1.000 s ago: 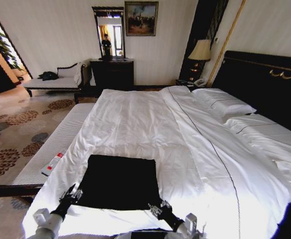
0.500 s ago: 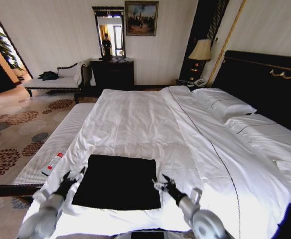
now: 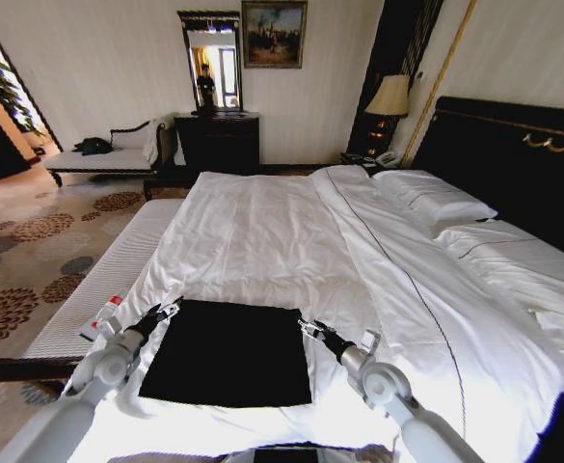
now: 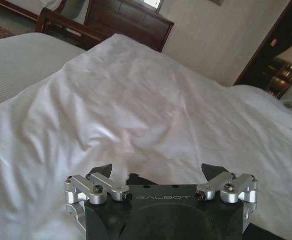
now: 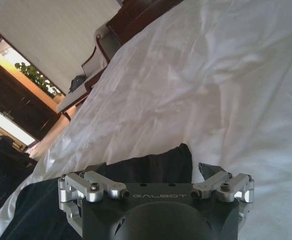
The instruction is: Fold the clothes on the bed.
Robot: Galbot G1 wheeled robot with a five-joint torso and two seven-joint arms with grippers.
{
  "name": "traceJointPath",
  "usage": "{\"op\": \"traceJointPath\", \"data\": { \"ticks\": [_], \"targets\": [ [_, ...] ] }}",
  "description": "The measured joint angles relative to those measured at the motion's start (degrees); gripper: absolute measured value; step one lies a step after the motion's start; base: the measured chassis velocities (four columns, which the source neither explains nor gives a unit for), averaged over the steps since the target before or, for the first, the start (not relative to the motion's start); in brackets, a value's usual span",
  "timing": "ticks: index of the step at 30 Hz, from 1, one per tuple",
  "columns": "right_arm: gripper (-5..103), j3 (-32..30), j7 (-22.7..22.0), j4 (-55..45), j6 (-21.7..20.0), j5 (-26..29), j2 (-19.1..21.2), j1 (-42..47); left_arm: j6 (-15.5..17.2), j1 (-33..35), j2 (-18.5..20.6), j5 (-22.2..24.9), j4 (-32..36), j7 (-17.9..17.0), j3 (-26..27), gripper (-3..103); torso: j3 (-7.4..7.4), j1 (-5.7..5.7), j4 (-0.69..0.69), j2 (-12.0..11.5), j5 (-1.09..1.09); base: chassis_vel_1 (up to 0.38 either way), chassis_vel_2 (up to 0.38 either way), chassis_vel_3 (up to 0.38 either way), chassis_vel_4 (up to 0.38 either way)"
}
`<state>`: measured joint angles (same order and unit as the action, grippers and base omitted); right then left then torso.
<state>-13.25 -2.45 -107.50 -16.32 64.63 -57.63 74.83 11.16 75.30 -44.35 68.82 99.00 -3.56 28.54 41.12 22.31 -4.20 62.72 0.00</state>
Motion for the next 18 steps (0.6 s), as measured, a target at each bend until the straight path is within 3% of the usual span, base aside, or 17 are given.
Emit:
{"op": "traceJointPath", "data": {
  "ticks": [6, 18],
  "targets": [
    [100, 3.4, 1.0, 4.8, -0.3, -0.1, 0.7, -6.2, 0.0, -5.5, 0.4, 0.8, -5.6, 0.5, -2.4, 101, 0.0, 0.0, 0.0, 0.0, -0.01, 0.0, 0.0, 0.0, 0.0],
    [100, 6.4, 1.6, 14.5, -0.4, 0.9, 0.6, -13.7, -0.1, -8.7, 0.2, 1.1, -7.6, 0.5, -5.1, 98, 0.0, -0.01, 0.0, 0.0, 0.0, 0.0, 0.0, 0.0, 0.0]
  ]
}}
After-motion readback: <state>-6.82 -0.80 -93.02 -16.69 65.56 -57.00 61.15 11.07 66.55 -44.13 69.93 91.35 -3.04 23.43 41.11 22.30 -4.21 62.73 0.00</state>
